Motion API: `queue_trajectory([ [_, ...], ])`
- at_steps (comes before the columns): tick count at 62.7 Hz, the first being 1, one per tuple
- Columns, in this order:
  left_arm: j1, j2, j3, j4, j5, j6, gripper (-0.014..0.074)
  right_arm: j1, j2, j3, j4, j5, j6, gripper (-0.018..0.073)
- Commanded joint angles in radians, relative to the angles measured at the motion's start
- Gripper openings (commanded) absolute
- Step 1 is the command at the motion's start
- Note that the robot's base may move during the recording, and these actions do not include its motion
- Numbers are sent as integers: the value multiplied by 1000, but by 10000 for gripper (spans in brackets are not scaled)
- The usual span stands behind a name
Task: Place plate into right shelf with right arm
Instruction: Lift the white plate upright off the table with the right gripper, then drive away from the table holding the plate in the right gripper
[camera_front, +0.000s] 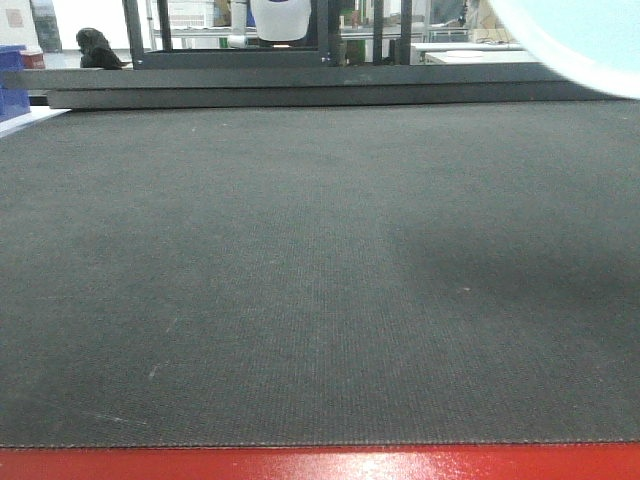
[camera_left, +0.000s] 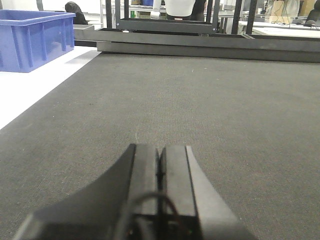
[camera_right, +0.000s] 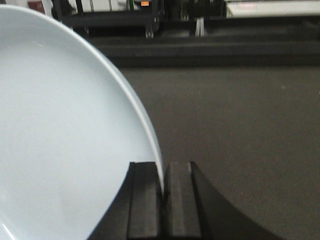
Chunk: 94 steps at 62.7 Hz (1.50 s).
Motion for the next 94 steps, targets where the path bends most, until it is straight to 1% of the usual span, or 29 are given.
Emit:
queue_trajectory([
  [1,-2,-10,10,-8,-90,-7,-128,-6,-66,5,6,-108,-6,48],
  [9,-2,-10,10,-8,-90,-7,-128,-6,-137,24,6,-104,-6,48],
  [16,-2,-10,10,-8,-90,-7,-128,-6,-157,24,6,-106,-6,48],
  [94,-2,-10,10,-8,-90,-7,-128,-6,-157,24,6,-106,-6,48],
])
